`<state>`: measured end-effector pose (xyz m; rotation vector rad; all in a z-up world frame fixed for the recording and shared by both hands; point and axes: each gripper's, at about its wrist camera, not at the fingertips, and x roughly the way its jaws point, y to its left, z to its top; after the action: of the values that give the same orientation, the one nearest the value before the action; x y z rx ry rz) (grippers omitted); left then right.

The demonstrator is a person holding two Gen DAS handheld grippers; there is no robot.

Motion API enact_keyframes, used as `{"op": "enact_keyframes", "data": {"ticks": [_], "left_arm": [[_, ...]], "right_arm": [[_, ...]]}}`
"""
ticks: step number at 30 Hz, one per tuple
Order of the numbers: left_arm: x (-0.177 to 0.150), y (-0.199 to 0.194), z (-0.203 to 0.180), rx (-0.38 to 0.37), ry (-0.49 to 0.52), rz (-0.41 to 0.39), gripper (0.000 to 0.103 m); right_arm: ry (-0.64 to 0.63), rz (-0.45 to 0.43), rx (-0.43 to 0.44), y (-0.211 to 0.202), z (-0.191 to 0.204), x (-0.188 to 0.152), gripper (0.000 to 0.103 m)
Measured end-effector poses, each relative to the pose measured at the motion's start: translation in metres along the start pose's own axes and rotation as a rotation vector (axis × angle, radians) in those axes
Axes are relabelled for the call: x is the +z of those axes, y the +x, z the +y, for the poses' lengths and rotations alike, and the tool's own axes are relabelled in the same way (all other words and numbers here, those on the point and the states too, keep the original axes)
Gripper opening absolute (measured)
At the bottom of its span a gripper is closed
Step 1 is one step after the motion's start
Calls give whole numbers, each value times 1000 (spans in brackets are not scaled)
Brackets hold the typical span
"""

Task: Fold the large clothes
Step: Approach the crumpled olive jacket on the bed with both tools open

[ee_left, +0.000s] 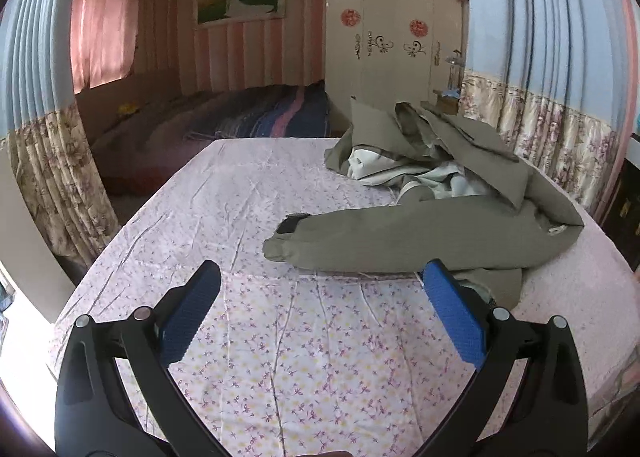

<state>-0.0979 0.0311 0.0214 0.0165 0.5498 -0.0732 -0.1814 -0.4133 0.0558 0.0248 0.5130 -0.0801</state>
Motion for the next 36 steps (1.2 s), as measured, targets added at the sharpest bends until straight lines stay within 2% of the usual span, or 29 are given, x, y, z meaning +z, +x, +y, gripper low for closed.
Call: {"op": "enact_keyframes", "data": {"ticks": [3, 8, 11, 15, 17, 24, 36], "left_arm": [[-3, 2, -3, 20, 40, -8, 100], [-3, -7, -3, 39, 72, -78, 100], [-3, -5, -3, 15, 87, -45, 100], [-2, 1, 7, -75, 9, 18, 100], [0, 5, 9, -93, -21, 43, 100], [13, 13, 1, -22, 35, -10, 100], [49, 68, 1, -10, 86, -10, 100]], "right_arm": [[7, 1, -10, -7, 2, -8, 101], [19, 28, -31, -13, 5, -21, 101], [27, 31, -17, -17, 10, -24, 101], [31, 24, 10, -19, 17, -22, 101], [35, 20, 17, -16, 20, -19, 101], [4, 23, 37, 3, 33, -11, 101], [-43, 85, 60, 63, 55, -2, 101]]}}
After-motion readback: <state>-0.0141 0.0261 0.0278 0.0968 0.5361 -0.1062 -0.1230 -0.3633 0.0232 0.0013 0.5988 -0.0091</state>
